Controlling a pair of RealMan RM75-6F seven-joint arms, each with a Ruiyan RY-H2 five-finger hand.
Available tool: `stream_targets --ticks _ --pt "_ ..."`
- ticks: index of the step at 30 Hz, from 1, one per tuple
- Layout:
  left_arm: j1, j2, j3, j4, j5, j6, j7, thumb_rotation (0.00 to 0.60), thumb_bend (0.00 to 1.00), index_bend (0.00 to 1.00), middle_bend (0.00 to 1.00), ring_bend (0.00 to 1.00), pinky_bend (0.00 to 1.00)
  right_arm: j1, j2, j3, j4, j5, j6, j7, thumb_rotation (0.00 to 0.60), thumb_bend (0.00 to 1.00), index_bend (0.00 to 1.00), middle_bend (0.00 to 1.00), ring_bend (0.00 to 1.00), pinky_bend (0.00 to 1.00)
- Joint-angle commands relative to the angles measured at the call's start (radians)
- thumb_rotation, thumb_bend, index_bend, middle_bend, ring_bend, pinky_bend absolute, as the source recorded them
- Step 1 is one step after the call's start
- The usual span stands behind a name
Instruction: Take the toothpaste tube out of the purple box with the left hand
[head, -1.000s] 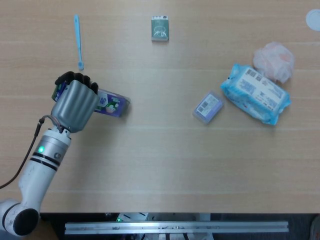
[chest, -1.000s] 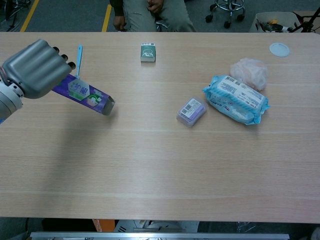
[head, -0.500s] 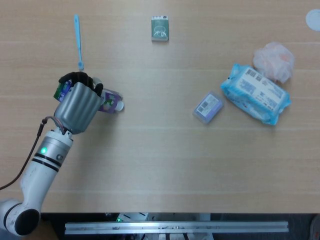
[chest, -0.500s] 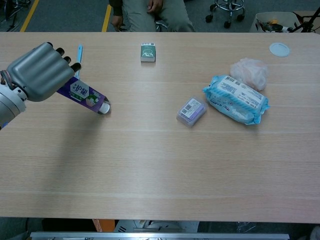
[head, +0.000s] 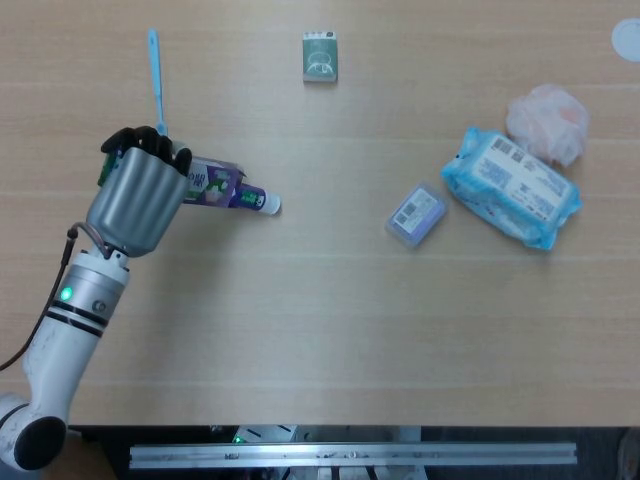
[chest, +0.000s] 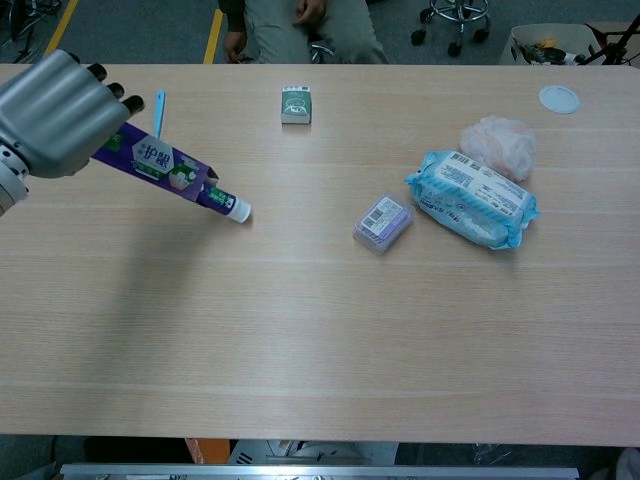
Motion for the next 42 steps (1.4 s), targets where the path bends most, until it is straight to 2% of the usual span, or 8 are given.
stream_targets --ticks 1,11,14,21,30,38,42 --pt "0.008 0.022 -0.019 -0.001 0.008 0.01 -0.051 0.6 0.22 0.29 0.45 0.34 0.5 0.001 0.0 0.0 -0.001 0.0 -0.002 -0.003 0.6 0.24 0.5 0.51 0.54 0.6" --pt "0.018 0.064 -0.012 -0.007 -0.022 -0.012 -0.068 0.6 0.22 0.29 0.45 0.34 0.5 0.007 0.005 0.001 -0.017 0.0 -0.011 -0.018 0.6 0.24 0.5 0.51 0.54 0.6" --pt "0.022 0.08 0.0 -0.006 0.003 -0.031 -0.122 0.6 0.22 0.29 0.45 0.34 0.5 0.008 0.005 0.0 -0.02 0.001 -0.015 -0.023 0.6 0.24 0.5 0.51 0.54 0.6" --pt "0.032 0.138 0.021 -0.014 0.082 -0.133 -0.43 0.6 0.22 0.3 0.46 0.34 0.51 0.013 0.004 0.001 -0.026 0.0 -0.021 -0.03 0.6 0.24 0.5 0.51 0.54 0.6" --pt "0.037 0.138 -0.002 0.034 0.158 -0.215 -0.829 0.6 0.22 0.31 0.46 0.34 0.51 0.013 0.006 0.001 -0.029 0.007 -0.025 -0.033 0.6 0.24 0.5 0.51 0.54 0.6" --pt "0.042 0.056 0.01 0.191 0.23 -0.298 -1.199 0.6 0.22 0.31 0.46 0.34 0.51 0.011 0.005 -0.001 -0.028 0.013 -0.029 -0.034 0.6 0.24 0.5 0.51 0.54 0.6" --pt "0.041 0.011 0.013 0.284 0.24 -0.334 -1.317 0.6 0.22 0.31 0.46 0.34 0.5 0.013 0.004 -0.001 -0.028 0.014 -0.033 -0.036 0.6 0.24 0.5 0.51 0.54 0.6"
